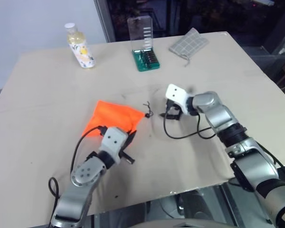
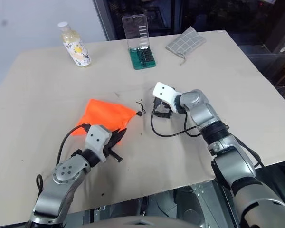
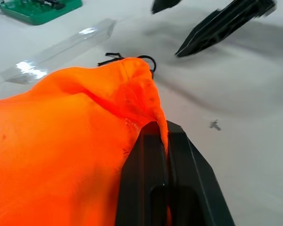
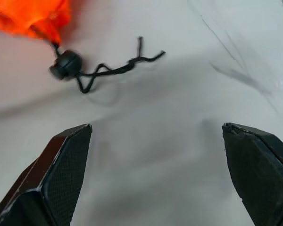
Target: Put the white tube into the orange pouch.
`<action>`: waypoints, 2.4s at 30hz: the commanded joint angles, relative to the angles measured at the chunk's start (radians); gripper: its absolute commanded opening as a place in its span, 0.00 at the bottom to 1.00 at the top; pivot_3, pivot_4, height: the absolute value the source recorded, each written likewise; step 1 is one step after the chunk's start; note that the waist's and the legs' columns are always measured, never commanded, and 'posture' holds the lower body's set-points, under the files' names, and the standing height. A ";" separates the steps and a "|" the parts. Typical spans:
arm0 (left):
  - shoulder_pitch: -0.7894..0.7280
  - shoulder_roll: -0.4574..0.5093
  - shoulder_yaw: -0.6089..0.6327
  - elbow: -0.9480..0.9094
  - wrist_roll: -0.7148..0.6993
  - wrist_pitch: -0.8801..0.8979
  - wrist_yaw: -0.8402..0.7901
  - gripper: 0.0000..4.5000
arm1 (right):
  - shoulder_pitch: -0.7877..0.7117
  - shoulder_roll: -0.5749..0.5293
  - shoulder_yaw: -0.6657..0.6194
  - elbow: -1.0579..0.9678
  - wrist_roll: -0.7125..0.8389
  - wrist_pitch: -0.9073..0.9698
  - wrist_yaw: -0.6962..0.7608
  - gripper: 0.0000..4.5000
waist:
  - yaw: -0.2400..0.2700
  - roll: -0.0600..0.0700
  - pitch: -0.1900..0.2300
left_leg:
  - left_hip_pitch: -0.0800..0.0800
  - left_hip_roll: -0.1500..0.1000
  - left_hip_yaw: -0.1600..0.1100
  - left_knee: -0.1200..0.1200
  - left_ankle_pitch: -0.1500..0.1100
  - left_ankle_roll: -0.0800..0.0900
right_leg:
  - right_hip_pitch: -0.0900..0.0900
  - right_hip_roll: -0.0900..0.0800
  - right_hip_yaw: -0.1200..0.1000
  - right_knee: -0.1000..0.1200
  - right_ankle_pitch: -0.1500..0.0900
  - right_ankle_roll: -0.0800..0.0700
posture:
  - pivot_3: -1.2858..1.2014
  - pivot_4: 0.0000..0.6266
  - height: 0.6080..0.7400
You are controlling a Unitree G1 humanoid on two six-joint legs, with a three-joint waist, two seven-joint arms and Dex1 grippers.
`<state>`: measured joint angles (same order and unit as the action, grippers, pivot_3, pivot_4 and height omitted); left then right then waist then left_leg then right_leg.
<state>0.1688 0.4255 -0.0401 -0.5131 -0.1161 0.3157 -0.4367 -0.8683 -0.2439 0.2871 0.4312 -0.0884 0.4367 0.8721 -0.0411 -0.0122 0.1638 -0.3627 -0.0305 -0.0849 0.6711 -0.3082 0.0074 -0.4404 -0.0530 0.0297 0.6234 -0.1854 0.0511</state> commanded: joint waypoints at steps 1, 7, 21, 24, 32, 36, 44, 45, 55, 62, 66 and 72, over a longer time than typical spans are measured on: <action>0.007 0.000 0.004 -0.006 0.013 -0.035 0.004 0.00 | -0.003 0.117 -0.102 -0.037 0.083 0.081 -0.140 0.99 | -0.002 0.000 0.000 | 0.000 0.000 0.000 0.000 0.000 0.000 | 0.000 0.000 0.001 0.000 0.000 0.000 | 0.52 0.24 1.00; 0.008 -0.010 0.000 -0.004 0.016 -0.040 0.007 0.00 | 0.036 0.263 -0.105 0.035 0.085 0.028 -0.278 0.99 | 0.003 0.000 0.000 | 0.000 0.000 0.000 0.000 0.000 0.000 | -0.001 0.000 0.001 0.001 0.000 0.000 | 0.52 0.24 1.00; 0.005 -0.016 0.008 -0.014 0.020 -0.035 0.013 0.00 | 0.047 0.273 -0.127 0.133 0.074 -0.078 -0.403 0.99 | 0.003 0.000 -0.001 | 0.001 -0.001 0.000 0.000 0.000 0.000 | 0.000 0.001 0.000 0.002 0.000 0.000 | 0.52 0.24 1.00; -0.002 -0.018 0.000 -0.011 0.024 -0.036 0.014 0.00 | 0.037 0.277 -0.157 0.159 0.085 -0.035 -0.446 0.99 | 0.002 0.000 -0.001 | 0.001 -0.001 0.000 0.000 0.000 0.000 | 0.000 0.001 0.000 0.002 0.000 -0.001 | 0.52 0.24 1.00; -0.003 -0.018 -0.001 -0.009 0.027 -0.038 0.015 0.00 | 0.062 0.290 -0.165 0.162 0.124 0.049 -0.432 0.99 | 0.001 0.000 -0.003 | 0.001 -0.001 0.000 0.000 0.000 0.000 | 0.001 0.000 0.000 0.002 0.000 -0.001 | 0.52 0.24 1.00; -0.005 -0.015 0.000 -0.011 0.030 -0.036 0.015 0.00 | 0.062 0.280 -0.105 0.190 0.084 0.034 -0.407 0.87 | 0.000 0.000 -0.006 | 0.002 -0.001 0.000 0.000 0.000 0.000 | 0.001 0.001 0.000 0.002 0.000 -0.001 | 0.52 0.24 1.00; -0.001 -0.019 0.003 -0.017 0.036 -0.035 0.023 0.00 | 0.100 0.271 -0.019 0.180 0.042 0.061 -0.365 0.10 | -0.003 0.000 -0.014 | 0.004 -0.001 0.000 0.000 0.000 0.001 | 0.002 0.002 0.000 0.002 0.000 -0.001 | 0.52 0.24 1.00; 0.000 -0.020 0.002 -0.018 0.037 -0.035 0.024 0.00 | 0.103 0.271 -0.016 0.177 0.042 0.065 -0.364 0.03 | -0.003 0.000 -0.014 | 0.004 -0.001 0.000 0.000 0.000 0.001 | 0.002 0.002 0.000 0.002 0.000 -0.001 | 0.52 0.24 1.00; 0.001 -0.022 0.004 -0.018 0.043 -0.036 0.026 0.00 | 0.073 0.311 -0.129 0.139 0.119 0.004 -0.420 0.03 | -0.003 0.001 -0.014 | 0.012 0.000 0.000 -0.001 -0.002 0.004 | 0.009 0.003 0.000 0.001 0.000 -0.001 | 0.52 0.24 1.00; -0.012 -0.021 0.006 -0.011 0.042 -0.033 0.024 0.00 | -0.032 0.455 -0.500 0.016 0.561 0.224 -0.500 0.03 | 0.003 0.003 -0.011 | 0.010 0.000 -0.002 -0.001 -0.002 0.004 | 0.009 0.002 -0.001 0.001 0.000 -0.001 | 0.52 0.24 1.00; -0.021 -0.020 0.008 -0.003 0.042 -0.034 0.024 0.00 | -0.063 0.469 -0.597 -0.010 0.757 0.341 -0.566 0.03 | 0.000 0.004 -0.011 | 0.008 0.000 -0.001 -0.001 -0.002 0.004 | 0.008 0.002 -0.001 -0.001 0.000 -0.001 | 0.52 0.24 1.00; -0.020 -0.036 0.025 -0.008 -0.011 -0.023 0.009 0.09 | -0.052 0.457 -0.622 -0.011 0.883 0.405 -0.659 0.03 | 0.000 0.005 -0.010 | 0.006 0.000 -0.001 -0.002 -0.002 0.004 | 0.005 0.002 -0.001 -0.001 0.000 -0.001 | 0.52 0.24 1.00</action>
<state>0.1377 0.3975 -0.0392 -0.5010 -0.0930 0.2948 -0.4188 -0.8604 0.1281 -0.3141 0.4784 0.7516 0.8484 0.2283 -0.0415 -0.0075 0.1534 -0.3571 -0.0306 -0.0861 0.6690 -0.3106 0.0118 -0.4351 -0.0509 0.0287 0.6222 -0.1852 0.0502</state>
